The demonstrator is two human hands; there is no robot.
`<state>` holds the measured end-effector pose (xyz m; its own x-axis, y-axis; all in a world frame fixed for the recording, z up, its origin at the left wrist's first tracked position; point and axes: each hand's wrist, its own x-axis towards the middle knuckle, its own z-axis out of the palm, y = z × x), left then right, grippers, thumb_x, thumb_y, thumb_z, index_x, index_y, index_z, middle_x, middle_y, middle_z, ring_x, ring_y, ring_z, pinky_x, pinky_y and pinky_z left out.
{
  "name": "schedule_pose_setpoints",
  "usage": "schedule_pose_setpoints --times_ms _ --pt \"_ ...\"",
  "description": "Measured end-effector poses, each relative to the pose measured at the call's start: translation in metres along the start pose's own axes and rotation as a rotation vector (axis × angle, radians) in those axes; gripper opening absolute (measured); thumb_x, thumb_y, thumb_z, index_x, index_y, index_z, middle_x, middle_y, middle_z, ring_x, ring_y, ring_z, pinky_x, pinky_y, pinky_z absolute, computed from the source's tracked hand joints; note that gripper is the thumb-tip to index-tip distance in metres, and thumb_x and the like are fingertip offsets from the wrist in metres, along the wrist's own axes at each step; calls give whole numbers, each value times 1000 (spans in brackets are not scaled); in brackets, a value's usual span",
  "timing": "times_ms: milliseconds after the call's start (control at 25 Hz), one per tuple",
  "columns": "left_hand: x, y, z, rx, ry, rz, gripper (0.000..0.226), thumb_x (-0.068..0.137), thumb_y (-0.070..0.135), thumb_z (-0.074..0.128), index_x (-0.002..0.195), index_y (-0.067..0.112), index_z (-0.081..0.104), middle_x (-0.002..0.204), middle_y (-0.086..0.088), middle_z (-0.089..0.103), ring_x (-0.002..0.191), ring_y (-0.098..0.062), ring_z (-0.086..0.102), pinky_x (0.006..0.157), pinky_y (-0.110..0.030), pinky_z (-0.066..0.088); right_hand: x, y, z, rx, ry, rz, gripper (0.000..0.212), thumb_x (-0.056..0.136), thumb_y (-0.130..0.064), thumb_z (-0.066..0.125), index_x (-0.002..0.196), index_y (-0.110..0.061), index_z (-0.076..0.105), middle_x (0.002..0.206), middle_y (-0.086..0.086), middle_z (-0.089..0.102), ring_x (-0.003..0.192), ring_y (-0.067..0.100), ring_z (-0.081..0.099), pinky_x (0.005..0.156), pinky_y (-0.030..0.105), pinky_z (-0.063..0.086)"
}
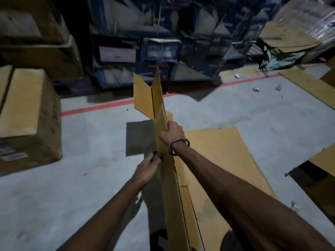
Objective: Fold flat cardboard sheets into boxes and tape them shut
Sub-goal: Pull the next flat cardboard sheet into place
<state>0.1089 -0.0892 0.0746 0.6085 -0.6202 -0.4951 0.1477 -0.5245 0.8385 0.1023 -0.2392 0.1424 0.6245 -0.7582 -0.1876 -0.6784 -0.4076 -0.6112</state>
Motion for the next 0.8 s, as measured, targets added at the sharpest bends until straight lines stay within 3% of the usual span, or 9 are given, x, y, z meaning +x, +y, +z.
schedule_pose_setpoints --times_ms 80,160,280,400,440,560,640,720,800 --pt "-30 28 -19 -54 46 59 50 109 49 43 157 34 43 149 12 48 135 -12 47 112 -31 36 -18 -38 -16 116 7 -22 10 83 -15 65 93 -17 63 93 9 68 85 31 62 68 34 50" --pt "-61 47 -37 -136 112 58 51 107 53 43 156 38 43 153 8 51 136 -20 52 118 -42 39 -38 -73 -29 211 18 -54 16 84 -18 65 99 -18 70 95 6 69 87 29 63 74 35 53" --pt "-102 66 -70 -201 120 107 55 97 69 53 149 51 47 142 15 59 129 -14 57 114 -45 42 -68 -112 -40 431 -12 0 27 81 -24 68 106 -21 77 104 3 76 97 27 69 88 39 59" --pt "-119 66 -107 -228 108 152 101 64 95 65 150 45 47 150 13 56 129 -8 54 116 -45 41 -117 -135 -37 866 -169 73 26 80 -24 84 106 -21 79 107 10 78 98 23 74 93 40 60" --pt "-132 69 -116 -256 85 159 100 63 95 66 149 47 47 148 16 57 128 -5 54 113 -47 44 -134 -138 -34 1018 -253 71 31 81 -24 87 110 -19 77 104 17 77 98 24 75 93 42 61" --pt "-180 73 -119 -366 62 176 39 93 65 61 132 56 61 123 31 67 117 2 59 102 -44 47 -173 -121 -1 1276 -434 78 39 84 -30 85 120 -19 73 99 13 78 86 18 76 84 35 62" --pt "-185 60 -109 -407 113 103 32 105 45 56 136 43 64 131 15 70 122 -10 63 111 -47 46 -179 -103 29 1309 -539 162 57 76 -46 87 124 -16 74 116 12 76 105 24 74 99 41 57" --pt "-175 47 -110 -391 164 65 38 106 38 57 142 49 58 141 10 65 127 -19 62 113 -51 47 -176 -100 51 1301 -590 272 72 68 -58 88 123 -14 76 124 14 73 117 29 70 109 47 51" --pt "-169 41 -118 -416 211 73 45 104 40 61 143 58 51 142 14 62 127 -16 62 108 -51 52 -168 -106 62 1295 -571 282 64 78 -58 82 120 -10 77 124 17 73 117 32 69 109 49 51"
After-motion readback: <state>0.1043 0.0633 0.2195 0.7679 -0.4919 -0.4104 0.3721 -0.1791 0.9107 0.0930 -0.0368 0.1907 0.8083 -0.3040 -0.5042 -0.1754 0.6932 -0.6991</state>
